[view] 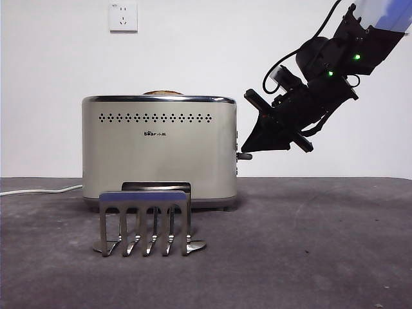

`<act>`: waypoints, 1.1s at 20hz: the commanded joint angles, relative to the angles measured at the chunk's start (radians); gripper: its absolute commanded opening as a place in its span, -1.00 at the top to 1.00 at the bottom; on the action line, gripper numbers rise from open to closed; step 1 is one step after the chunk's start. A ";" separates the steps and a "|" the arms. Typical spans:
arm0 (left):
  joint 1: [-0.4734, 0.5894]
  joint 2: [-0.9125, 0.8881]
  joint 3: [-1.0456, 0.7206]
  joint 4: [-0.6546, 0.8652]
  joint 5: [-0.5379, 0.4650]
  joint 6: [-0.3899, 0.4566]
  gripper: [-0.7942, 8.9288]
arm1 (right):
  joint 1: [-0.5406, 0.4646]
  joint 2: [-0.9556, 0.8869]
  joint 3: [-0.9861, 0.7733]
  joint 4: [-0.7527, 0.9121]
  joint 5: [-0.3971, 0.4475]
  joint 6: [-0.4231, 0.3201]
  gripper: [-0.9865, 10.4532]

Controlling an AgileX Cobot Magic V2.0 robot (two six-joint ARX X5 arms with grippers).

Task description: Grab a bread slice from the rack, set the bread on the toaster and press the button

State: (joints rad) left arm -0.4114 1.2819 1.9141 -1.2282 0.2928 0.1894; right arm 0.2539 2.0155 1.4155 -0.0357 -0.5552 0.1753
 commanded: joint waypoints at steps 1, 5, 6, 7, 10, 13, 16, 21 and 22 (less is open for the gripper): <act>-0.002 -0.003 -0.008 0.000 -0.002 -0.003 0.24 | 0.002 -0.048 -0.017 0.010 0.012 -0.008 0.85; -0.002 -0.003 -0.008 0.000 -0.002 -0.002 0.25 | -0.004 -0.203 -0.014 0.001 0.059 -0.008 0.85; -0.002 -0.003 -0.008 0.000 -0.002 -0.002 0.25 | -0.010 -0.246 -0.014 -0.021 0.061 -0.009 0.85; -0.002 -0.003 -0.008 0.000 -0.002 -0.002 0.25 | -0.013 -0.290 -0.014 -0.056 0.061 -0.010 0.85; -0.002 -0.003 -0.008 -0.006 -0.001 -0.003 0.25 | -0.013 -0.431 -0.014 -0.247 0.060 -0.061 0.85; -0.002 -0.003 -0.008 -0.032 -0.001 -0.003 0.26 | -0.005 -0.571 -0.014 -0.525 0.056 -0.156 0.85; -0.002 -0.003 -0.008 -0.057 -0.001 -0.003 0.26 | 0.004 -0.653 -0.014 -0.707 0.057 -0.214 0.85; -0.002 -0.003 -0.008 -0.104 -0.001 -0.003 0.26 | 0.005 -0.766 -0.014 -0.944 0.056 -0.275 0.85; -0.002 -0.003 -0.008 -0.115 -0.001 -0.002 0.26 | 0.005 -0.796 -0.014 -0.996 0.056 -0.279 0.85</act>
State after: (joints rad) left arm -0.4114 1.2819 1.9141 -1.3338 0.2920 0.1894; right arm 0.2562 1.2236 1.4055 -1.0283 -0.4973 -0.0765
